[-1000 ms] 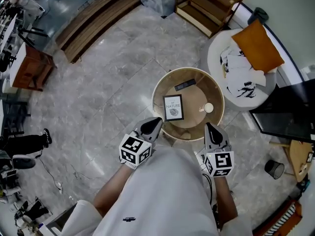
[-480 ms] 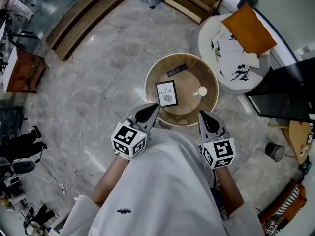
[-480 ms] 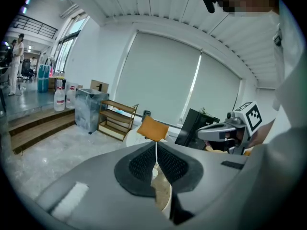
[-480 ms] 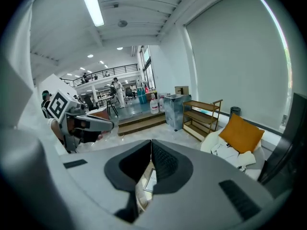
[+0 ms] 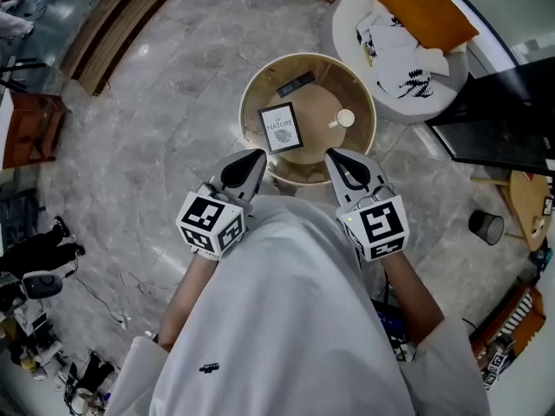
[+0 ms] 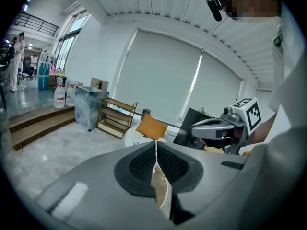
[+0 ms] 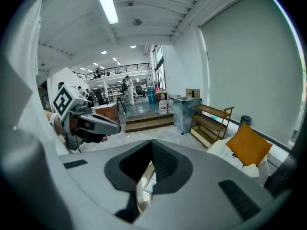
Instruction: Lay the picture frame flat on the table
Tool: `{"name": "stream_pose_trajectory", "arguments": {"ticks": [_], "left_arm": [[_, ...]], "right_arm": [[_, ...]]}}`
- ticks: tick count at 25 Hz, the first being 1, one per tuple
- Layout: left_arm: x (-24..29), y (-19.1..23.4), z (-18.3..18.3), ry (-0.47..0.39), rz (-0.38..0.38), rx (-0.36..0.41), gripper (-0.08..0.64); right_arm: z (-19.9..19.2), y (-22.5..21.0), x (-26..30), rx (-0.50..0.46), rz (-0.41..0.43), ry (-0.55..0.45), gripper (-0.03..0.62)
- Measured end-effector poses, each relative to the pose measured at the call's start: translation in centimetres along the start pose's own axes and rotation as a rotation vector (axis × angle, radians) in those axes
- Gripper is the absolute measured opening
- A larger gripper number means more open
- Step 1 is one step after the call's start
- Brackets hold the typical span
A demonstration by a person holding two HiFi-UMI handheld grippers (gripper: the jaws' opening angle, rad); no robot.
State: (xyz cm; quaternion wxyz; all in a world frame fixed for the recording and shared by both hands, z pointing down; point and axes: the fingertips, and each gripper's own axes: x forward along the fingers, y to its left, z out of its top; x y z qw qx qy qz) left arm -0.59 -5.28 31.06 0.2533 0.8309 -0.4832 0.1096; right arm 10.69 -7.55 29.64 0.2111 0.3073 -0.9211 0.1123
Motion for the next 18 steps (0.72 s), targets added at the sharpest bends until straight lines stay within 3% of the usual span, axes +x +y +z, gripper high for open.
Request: {"name": "stream_pose_trajectory", "arguments": {"ticks": [8,18], "left_arm": [[1.0,-0.8,0.0,0.004,-0.026,-0.001,0.011],[1.1,-0.6,0.8,0.002,-0.035,-0.001,0.011]], "right_arm": [[-0.4,-1.1,-0.2,0.081,-0.067,-0.020,0.003],[-1.4,-0.9,0.2,0.105,-0.089,0.003,0.003]]}}
